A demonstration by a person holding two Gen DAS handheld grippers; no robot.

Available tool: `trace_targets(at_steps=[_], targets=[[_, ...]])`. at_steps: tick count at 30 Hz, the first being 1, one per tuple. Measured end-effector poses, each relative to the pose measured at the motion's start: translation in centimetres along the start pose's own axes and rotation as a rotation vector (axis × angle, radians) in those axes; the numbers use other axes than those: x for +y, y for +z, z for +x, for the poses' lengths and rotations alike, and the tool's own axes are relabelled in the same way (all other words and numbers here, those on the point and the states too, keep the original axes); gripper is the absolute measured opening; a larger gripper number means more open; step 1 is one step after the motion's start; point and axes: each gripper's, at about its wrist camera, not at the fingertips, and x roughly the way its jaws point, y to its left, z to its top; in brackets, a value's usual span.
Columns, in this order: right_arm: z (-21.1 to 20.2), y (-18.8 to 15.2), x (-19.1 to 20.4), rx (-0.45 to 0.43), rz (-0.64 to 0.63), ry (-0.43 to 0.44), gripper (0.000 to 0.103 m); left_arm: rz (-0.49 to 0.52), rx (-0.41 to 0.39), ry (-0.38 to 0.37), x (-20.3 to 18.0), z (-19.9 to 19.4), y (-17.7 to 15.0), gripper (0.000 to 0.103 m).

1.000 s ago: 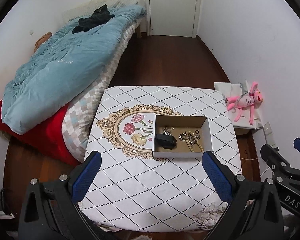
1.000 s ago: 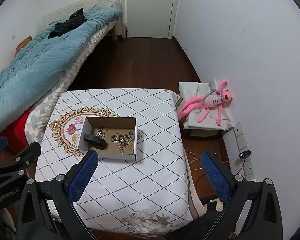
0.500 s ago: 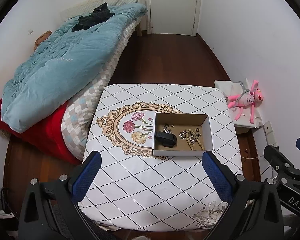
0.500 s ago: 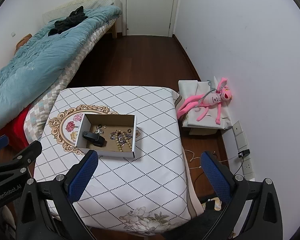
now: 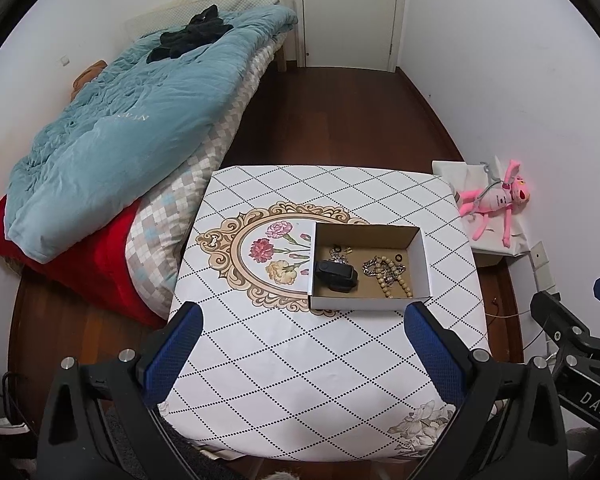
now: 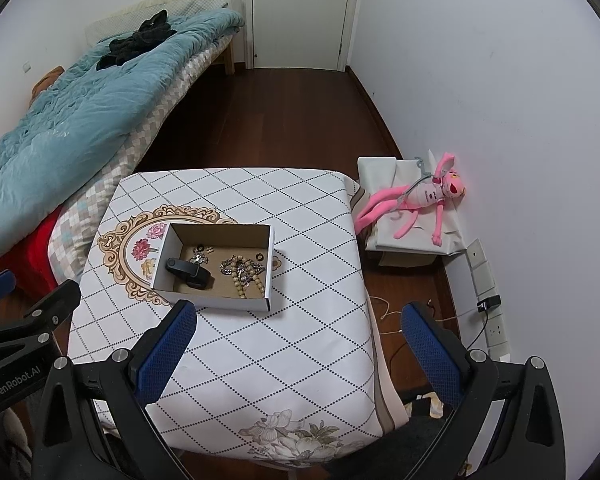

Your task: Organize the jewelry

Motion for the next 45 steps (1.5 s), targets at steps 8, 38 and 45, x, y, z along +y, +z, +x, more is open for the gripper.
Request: trace_targets(at_steps=[8, 38, 45], targets=[[-0.08, -0.18, 0.06, 0.001, 0.001, -0.004, 0.103, 0.023, -0.02, -0.001, -0.33, -0.43, -0.22, 0.103], [-0.1, -0.14, 0.08, 0.002, 0.0, 0.001, 0.103, 0.015, -0.024, 0.0, -0.36, -0.81, -0.01, 0.103], [-0.13, -0.1, -0.04, 0.004, -0.001, 0.001, 0.103, 0.015, -0.024, -0.001, -0.34, -0.8, -0.03, 0.103]])
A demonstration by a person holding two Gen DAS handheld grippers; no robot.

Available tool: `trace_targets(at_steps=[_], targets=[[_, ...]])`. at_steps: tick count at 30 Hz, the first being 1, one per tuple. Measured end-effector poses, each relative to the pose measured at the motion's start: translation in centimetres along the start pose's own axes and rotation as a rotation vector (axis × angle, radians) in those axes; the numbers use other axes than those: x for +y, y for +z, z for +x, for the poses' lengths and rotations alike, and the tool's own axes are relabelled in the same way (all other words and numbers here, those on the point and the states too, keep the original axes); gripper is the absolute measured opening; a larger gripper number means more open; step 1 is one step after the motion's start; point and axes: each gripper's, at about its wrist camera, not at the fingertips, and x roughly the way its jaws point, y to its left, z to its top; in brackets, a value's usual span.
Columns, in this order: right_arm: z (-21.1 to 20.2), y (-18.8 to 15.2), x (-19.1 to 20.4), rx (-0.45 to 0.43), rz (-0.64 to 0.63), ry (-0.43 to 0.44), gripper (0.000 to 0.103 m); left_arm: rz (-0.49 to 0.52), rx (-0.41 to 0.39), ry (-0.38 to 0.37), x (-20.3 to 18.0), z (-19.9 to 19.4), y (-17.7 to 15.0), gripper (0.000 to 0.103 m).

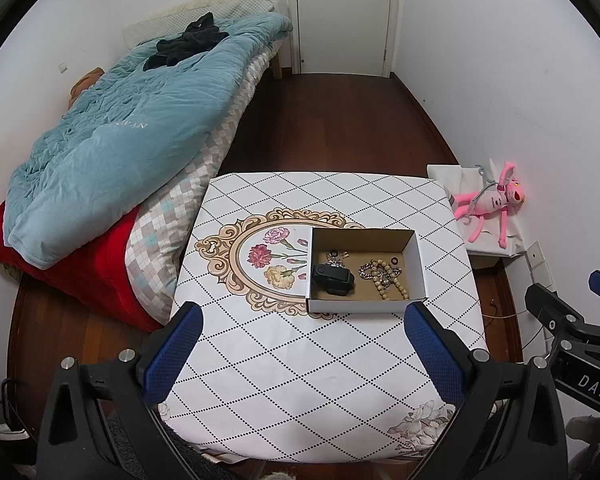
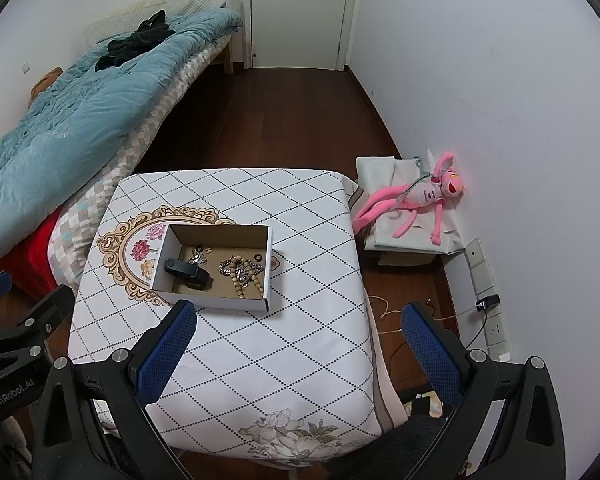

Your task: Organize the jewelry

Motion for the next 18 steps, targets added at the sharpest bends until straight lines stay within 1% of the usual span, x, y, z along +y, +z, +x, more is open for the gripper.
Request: trace_targets(at_steps=[18], targets=[[0.23, -0.16, -0.26, 0.006, -0.003, -0.005, 0.103, 0.0, -0.006, 0.0, -0.35, -0.08, 0.09, 0.103]])
